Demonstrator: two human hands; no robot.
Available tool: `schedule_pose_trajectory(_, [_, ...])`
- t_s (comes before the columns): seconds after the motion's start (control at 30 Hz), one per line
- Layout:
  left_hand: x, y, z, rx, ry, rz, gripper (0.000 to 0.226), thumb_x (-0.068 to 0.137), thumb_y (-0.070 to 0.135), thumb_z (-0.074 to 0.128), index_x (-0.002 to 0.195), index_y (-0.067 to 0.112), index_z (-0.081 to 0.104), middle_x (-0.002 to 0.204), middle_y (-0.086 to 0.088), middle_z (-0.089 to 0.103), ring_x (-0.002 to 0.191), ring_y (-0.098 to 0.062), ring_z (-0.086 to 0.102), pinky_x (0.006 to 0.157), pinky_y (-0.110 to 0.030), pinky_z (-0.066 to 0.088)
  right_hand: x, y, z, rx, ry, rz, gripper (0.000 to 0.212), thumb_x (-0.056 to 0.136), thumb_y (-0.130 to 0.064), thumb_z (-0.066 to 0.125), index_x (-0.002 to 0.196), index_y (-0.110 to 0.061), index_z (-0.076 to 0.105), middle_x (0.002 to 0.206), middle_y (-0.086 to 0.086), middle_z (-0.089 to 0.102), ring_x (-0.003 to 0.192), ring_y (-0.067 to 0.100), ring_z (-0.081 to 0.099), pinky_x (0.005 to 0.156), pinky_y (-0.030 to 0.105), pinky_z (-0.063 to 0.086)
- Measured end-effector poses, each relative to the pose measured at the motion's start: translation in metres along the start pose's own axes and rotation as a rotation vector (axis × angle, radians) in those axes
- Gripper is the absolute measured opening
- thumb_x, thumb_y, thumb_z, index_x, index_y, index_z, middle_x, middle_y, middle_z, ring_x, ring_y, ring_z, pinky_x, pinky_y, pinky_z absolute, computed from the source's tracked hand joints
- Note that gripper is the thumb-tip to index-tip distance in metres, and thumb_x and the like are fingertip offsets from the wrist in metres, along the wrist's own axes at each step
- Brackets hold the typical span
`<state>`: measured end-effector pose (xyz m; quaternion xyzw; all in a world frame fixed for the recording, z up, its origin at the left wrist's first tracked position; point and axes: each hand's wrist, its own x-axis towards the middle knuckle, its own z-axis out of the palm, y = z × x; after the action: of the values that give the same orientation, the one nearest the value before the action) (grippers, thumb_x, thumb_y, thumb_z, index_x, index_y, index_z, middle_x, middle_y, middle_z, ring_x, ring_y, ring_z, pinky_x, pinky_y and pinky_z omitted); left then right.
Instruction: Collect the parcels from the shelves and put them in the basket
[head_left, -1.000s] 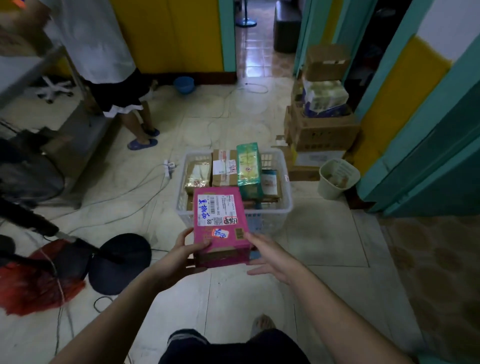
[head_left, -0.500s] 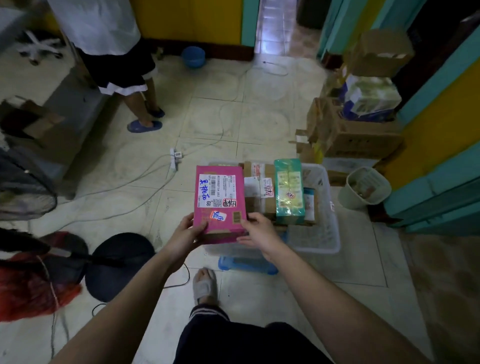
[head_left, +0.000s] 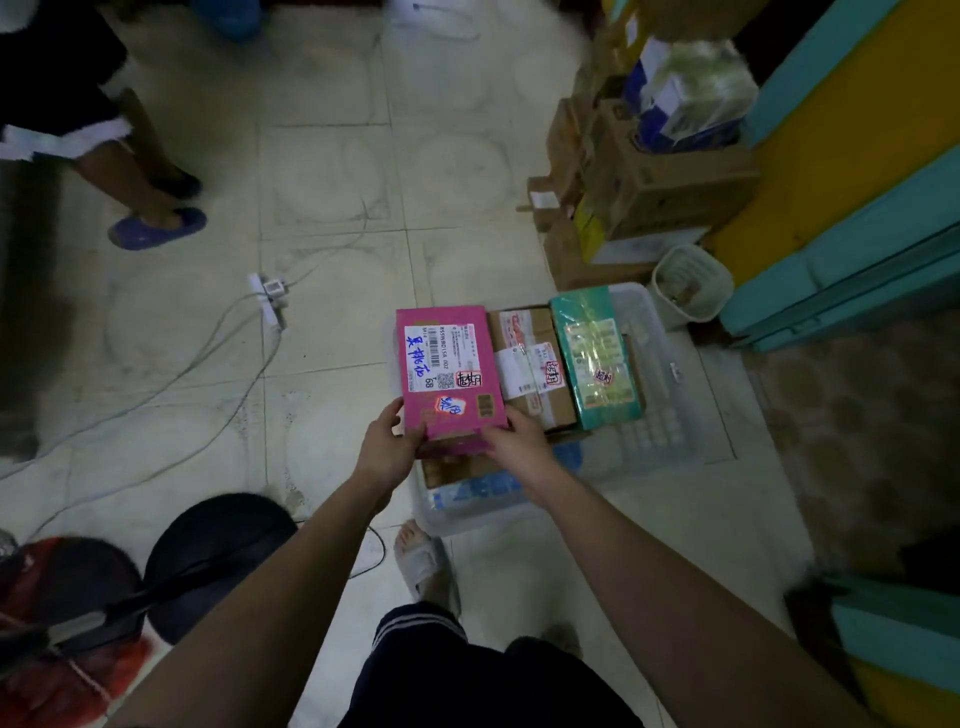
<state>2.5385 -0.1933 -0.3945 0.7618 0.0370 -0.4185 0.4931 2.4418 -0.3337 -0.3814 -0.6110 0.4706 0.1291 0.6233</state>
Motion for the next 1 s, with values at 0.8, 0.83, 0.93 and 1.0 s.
schedule_pose_trajectory(0.8, [-0.277,-0.012,0.332,1.513,-0.77,0.779,0.051,0.098,0.055,0.04,0.142,0.029,0.05,0.15,-0.005,0.049,0.136,-0.028,0.046,0.113,-0.039,0.036,-0.327,0.278,-0.224,0.082,0.695,0.107,0.035,0.102,-0.038,0.048,0.12,-0.013,0.065,0.129,0.001,0.062,0.125,0.023,0.055,0.101,0.029,0.039])
schedule_pose_trajectory(0.83, [-0.308,-0.03,0.353,1.573,-0.827,0.817,0.054,0.098,0.057,0.039,0.145,0.031,0.047,0.153,-0.003,0.046,0.137,-0.027,0.044,0.113,-0.038,0.035,-0.358,0.311,-0.228,0.096,0.725,0.153,0.035,0.101,-0.042,0.047,0.118,-0.016,0.064,0.125,0.0,0.061,0.123,0.023,0.056,0.099,0.029,0.039])
schedule_pose_trajectory(0.93, [-0.41,-0.076,0.41,1.717,-1.008,1.008,0.058,0.097,0.059,0.036,0.148,0.032,0.042,0.155,0.0,0.042,0.139,-0.027,0.042,0.112,-0.038,0.034,-0.458,0.397,-0.233,0.217,0.865,0.273,0.039,0.101,-0.047,0.045,0.112,-0.014,0.063,0.11,0.006,0.067,0.1,0.023,0.06,0.1,0.036,0.045])
schedule_pose_trajectory(1.0, [-0.481,-0.103,0.446,1.762,-1.116,1.152,0.054,0.097,0.059,0.035,0.141,0.032,0.05,0.15,0.0,0.048,0.135,-0.029,0.046,0.108,-0.04,0.036,-0.526,0.441,-0.234,0.261,0.983,0.335,0.038,0.102,-0.046,0.043,0.101,-0.014,0.063,0.099,0.006,0.066,0.095,0.025,0.06,0.099,0.039,0.047])
